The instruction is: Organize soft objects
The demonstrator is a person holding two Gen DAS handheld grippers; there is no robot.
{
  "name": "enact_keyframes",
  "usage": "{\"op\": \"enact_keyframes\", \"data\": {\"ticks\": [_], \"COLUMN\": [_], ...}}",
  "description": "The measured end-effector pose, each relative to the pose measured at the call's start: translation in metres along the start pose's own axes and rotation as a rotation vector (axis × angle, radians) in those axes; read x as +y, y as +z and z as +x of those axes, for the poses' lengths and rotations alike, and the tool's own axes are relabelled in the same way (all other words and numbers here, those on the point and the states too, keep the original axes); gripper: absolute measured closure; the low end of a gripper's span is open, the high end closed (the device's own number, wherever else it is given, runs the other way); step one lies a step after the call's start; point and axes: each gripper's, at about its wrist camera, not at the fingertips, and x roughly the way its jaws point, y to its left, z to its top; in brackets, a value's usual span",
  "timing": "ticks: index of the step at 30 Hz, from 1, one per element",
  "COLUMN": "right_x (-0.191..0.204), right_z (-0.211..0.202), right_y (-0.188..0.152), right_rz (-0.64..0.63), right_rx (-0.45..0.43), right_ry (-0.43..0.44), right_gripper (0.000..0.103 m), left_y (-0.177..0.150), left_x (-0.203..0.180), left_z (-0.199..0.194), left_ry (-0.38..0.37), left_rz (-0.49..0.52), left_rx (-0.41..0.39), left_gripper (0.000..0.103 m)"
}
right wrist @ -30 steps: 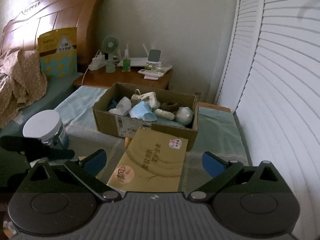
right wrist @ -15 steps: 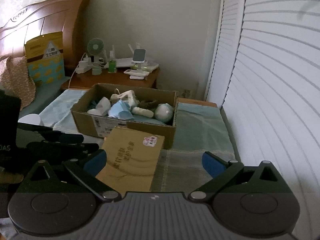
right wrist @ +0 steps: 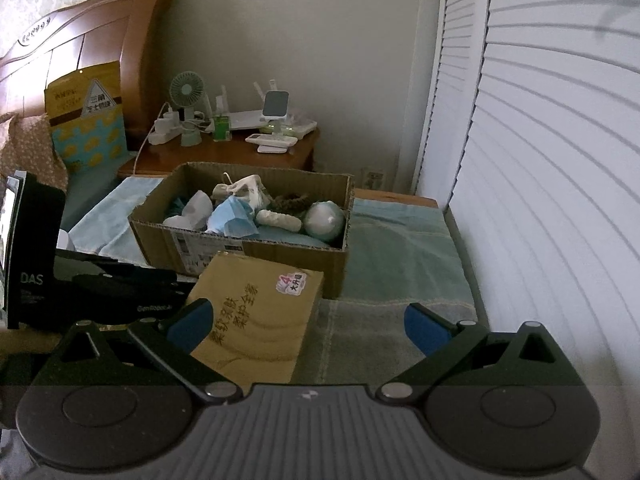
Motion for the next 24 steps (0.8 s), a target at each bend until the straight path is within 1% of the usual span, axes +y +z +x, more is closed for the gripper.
{"op": "enact_keyframes", "data": {"ticks": [2, 6, 7, 9, 13, 16, 19, 20, 22, 24], "right_x": [0.001, 0.003, 0.004, 0.005, 0.006, 0.006, 0.006, 0.006, 0.006, 0.006], "right_z": [0.001, 0.003, 0.003, 0.003, 0.005, 0.006, 0.006, 0.007, 0.007, 0.007], "right_y": [0.001, 0.001, 0.001, 0.001, 0.000, 0.000, -0.001, -0.001, -0.001, -0.001], "right_rz": [-0.003, -0.009, -0.009, -0.011, -0.014, -0.014, -0.014, -0.013, -0.013, -0.012], "right_rx": [0.001, 0.004, 0.005, 0.005, 0.011, 0.017, 0.022, 0.023, 0.024, 0.023], "right_ry": [0.002, 0.008, 0.009, 0.012, 0.012, 0.010, 0.007, 0.007, 0.006, 0.008], "right_gripper": [0.000, 0.000, 0.000, 0.000, 0.000, 0.000, 0.000, 0.000, 0.000, 0.000], "left_y": [0.000, -0.001, 0.000, 0.001, 0.001, 0.000, -0.001, -0.002, -0.004, -0.004], "left_x": [0.000, -0.004, -0.003, -0.001, 0.001, 0.000, 0.000, 0.000, 0.001, 0.001], "left_z": [0.000, -0.010, -0.012, -0.015, -0.011, -0.006, -0.002, 0.000, 0.002, 0.001], "left_ry": [0.016, 0.102, 0.112, 0.088, 0.013, 0.001, -0.019, -0.021, -0.030, -0.048], "left_rz": [0.002, 0.024, 0.022, 0.010, -0.020, -0.024, -0.029, -0.027, -0.026, -0.030], "left_rx": [0.001, -0.033, -0.040, -0.043, -0.028, -0.024, -0.021, -0.017, -0.018, -0.021], "left_gripper": [0.066, 0.067, 0.067, 0.067, 0.068, 0.071, 0.077, 0.082, 0.084, 0.096]}}
